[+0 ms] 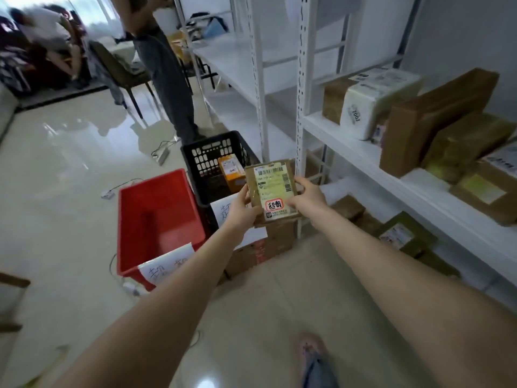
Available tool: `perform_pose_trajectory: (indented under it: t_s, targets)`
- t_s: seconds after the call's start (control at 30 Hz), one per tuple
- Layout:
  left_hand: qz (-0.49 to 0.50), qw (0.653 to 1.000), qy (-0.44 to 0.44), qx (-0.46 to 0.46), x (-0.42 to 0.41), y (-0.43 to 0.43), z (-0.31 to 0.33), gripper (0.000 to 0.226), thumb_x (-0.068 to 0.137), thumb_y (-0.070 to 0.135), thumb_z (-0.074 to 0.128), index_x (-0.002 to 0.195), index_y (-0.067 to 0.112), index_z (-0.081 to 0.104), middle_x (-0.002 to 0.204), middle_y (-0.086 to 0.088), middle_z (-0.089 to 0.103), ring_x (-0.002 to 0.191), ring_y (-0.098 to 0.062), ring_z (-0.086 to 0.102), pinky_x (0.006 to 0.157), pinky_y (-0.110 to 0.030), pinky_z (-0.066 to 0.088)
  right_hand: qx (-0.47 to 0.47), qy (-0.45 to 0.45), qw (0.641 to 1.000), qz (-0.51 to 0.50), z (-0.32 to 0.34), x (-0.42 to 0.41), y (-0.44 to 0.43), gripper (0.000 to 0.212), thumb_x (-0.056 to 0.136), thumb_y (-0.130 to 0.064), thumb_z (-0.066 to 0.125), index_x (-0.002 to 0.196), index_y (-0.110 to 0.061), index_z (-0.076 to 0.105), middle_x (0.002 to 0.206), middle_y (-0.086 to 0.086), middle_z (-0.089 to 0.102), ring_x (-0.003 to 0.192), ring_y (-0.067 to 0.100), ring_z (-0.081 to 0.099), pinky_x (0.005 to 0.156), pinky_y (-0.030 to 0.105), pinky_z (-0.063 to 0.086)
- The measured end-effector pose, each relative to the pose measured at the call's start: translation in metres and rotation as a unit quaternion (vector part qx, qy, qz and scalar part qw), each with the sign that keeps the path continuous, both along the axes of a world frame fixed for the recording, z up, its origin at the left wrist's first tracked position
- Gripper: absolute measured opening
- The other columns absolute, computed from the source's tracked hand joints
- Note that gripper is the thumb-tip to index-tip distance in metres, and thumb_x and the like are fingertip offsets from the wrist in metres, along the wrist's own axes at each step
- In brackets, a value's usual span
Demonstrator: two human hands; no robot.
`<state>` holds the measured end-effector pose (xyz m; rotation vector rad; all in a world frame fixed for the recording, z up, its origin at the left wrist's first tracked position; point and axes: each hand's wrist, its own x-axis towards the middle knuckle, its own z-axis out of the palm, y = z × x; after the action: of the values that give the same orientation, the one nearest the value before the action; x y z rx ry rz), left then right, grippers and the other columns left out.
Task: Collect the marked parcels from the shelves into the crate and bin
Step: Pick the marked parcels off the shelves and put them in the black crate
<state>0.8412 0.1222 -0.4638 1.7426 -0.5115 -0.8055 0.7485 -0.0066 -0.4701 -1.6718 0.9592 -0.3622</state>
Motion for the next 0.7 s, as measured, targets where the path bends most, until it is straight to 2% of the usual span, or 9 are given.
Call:
perform_pose_trajectory:
  t_s: [0.1,0.23,0.3,0.37,0.43,0.57,0.7]
  targets:
    - [0.028,0.999,0.01,0.022,0.041,-0.015,-0.019,0.071,0.092,0.003,0.057,0.15,0.029,0.025,0.133,-0.001,0.053,0.083,-0.007,0.063,0.052,-0.016,0.053,-0.005,0.011,1.0,0.026,-0.023,0.049,-0.019,0.065,0.083,-0.001,0.065,0.14,-0.022,0.043,0.129,0.005,0.058,0.093,0.016,0.061,0.075,0.029,0.055]
    - [0.066,0.997,0.022,0.045,0.1,-0.049,-0.038,0.068,0.093,-0.001,0.054,0.148,0.028,0.028,0.114,0.004,0.055,0.078,-0.004,0.062,0.049,-0.014,0.052,0.015,0.029,0.998,0.06,-0.049,0.118,-0.059,0.057,0.084,-0.001,0.064,0.134,-0.023,0.046,0.122,0.003,0.061,0.084,0.013,0.062,0.081,0.039,0.058]
    - [0.083,0.994,0.029,0.06,0.131,-0.068,-0.047,0.068,0.092,-0.001,0.056,0.147,0.029,0.031,0.108,0.006,0.059,0.081,-0.004,0.063,0.052,-0.017,0.053,0.028,0.042,0.996,0.079,-0.058,0.151,-0.082,0.057,0.085,-0.001,0.063,0.134,-0.025,0.047,0.119,0.0,0.061,0.08,0.011,0.062,0.08,0.037,0.058]
    - [0.097,0.992,0.036,0.072,0.16,-0.085,-0.055,0.068,0.091,-0.001,0.057,0.147,0.03,0.031,0.102,0.007,0.062,0.085,-0.007,0.064,0.059,-0.022,0.055,0.042,0.047,0.993,0.099,-0.066,0.183,-0.102,0.06,0.085,-0.001,0.064,0.136,-0.026,0.046,0.119,0.0,0.06,0.086,0.013,0.064,0.08,0.037,0.058]
    - [0.107,0.99,0.044,0.08,0.187,-0.098,-0.063,0.067,0.091,-0.001,0.056,0.146,0.03,0.032,0.108,0.003,0.063,0.091,-0.012,0.065,0.064,-0.026,0.056,0.058,0.052,0.991,0.112,-0.076,0.214,-0.117,0.063,0.084,0.001,0.064,0.138,-0.025,0.045,0.123,0.003,0.06,0.095,0.018,0.065,0.08,0.038,0.058]
    - [0.119,0.988,0.049,0.087,0.239,-0.118,-0.08,0.065,0.091,-0.006,0.051,0.142,0.029,0.035,0.112,-0.001,0.061,0.089,-0.014,0.064,0.056,-0.021,0.053,0.074,0.064,0.986,0.135,-0.095,0.272,-0.134,0.069,0.082,0.002,0.065,0.141,-0.025,0.042,0.127,0.006,0.059,0.104,0.021,0.063,0.084,0.038,0.057]
    - [0.14,0.984,0.063,0.09,0.295,-0.131,-0.103,0.066,0.088,-0.007,0.055,0.142,0.026,0.036,0.117,-0.004,0.063,0.099,-0.02,0.065,0.066,-0.027,0.056,0.079,0.075,0.983,0.151,-0.113,0.329,-0.144,0.07,0.082,0.0,0.066,0.143,-0.025,0.04,0.13,0.006,0.057,0.106,0.02,0.061,0.083,0.033,0.055]
